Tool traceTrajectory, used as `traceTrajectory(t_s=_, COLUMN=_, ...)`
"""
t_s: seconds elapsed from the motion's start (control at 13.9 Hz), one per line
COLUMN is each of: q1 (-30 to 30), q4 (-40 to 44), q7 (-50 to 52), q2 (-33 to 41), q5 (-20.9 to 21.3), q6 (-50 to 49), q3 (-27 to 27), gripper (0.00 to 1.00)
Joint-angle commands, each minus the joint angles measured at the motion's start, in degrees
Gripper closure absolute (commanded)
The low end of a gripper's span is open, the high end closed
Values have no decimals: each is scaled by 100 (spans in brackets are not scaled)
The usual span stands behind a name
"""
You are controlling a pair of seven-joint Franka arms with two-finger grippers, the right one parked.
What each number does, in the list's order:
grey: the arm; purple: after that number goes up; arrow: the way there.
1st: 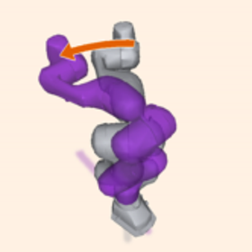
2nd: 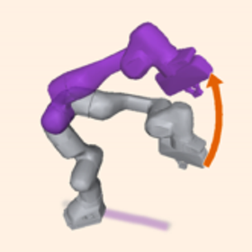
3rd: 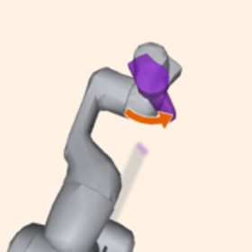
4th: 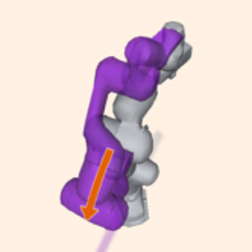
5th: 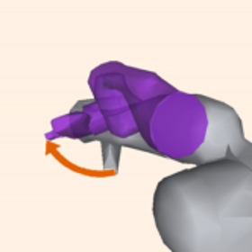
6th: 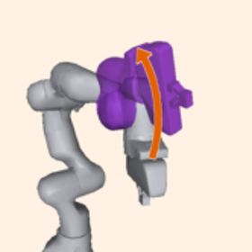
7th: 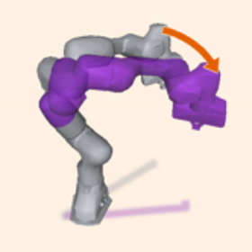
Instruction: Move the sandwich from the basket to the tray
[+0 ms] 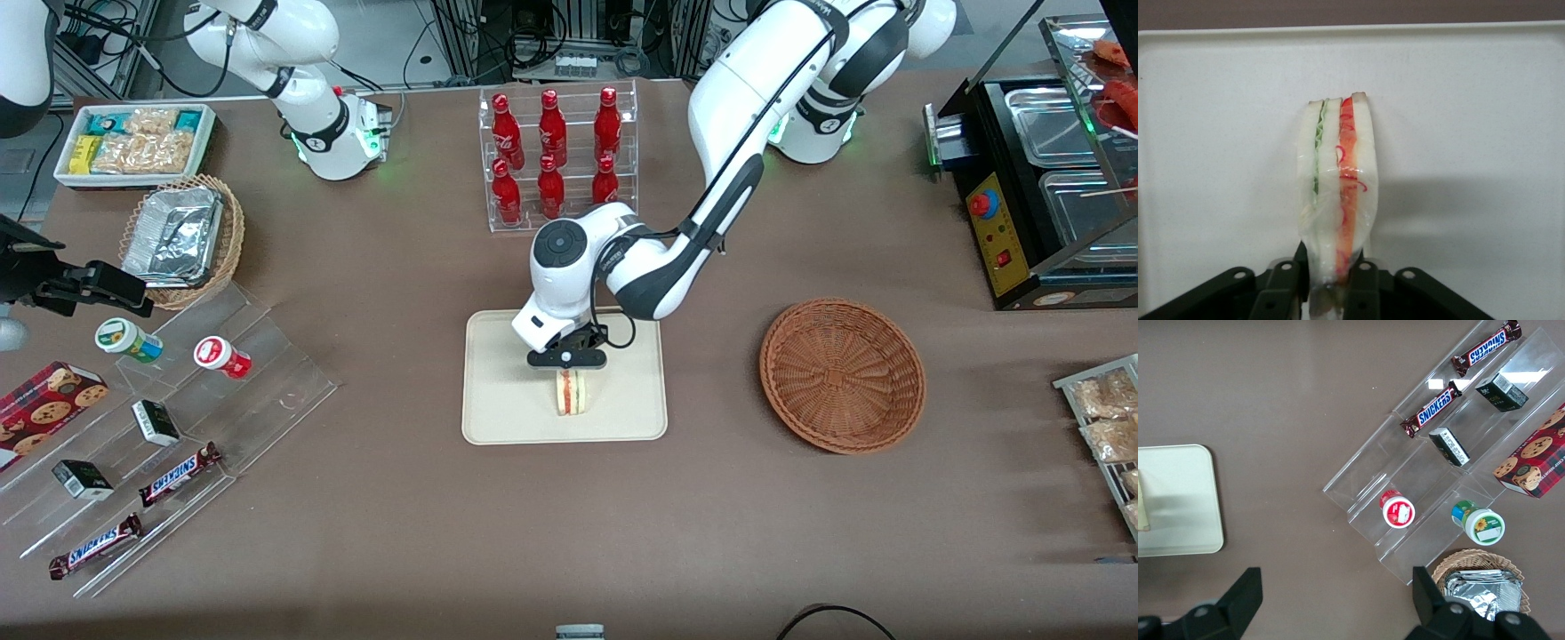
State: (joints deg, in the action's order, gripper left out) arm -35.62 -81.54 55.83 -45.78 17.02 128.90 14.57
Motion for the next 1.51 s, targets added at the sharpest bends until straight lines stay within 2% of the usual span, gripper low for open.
traceTrajectory(t_s=0.0, q1=-103, q4=261, q7=173, q2=-63, q5=144, q6=-14, q3=-68, gripper=1)
traceTrajectory(t_s=0.22, q1=-41, q4=271, q7=269, q2=253, q5=39, q6=-215, q3=-68, gripper=1)
traceTrajectory(t_s=0.58, q1=415, q4=262, q7=314, q2=1254, q5=-567, q6=-1366, q3=-59, gripper=1)
traceTrajectory(t_s=0.94, q1=1363, q4=253, q7=227, q2=2326, q5=-1156, q6=-2516, q3=-59, gripper=1)
traceTrajectory(t_s=1.08, q1=1750, q4=236, q7=174, q2=2643, q5=-1245, q6=-2860, q3=-59, gripper=1)
traceTrajectory(t_s=1.22, q1=2137, q4=236, q7=-176, q2=2846, q5=-1271, q6=-3168, q3=-59, gripper=1)
traceTrajectory(t_s=1.44, q1=2734, q4=209, q7=-939, q2=3145, q5=-1569, q6=-3599, q3=-59, gripper=1)
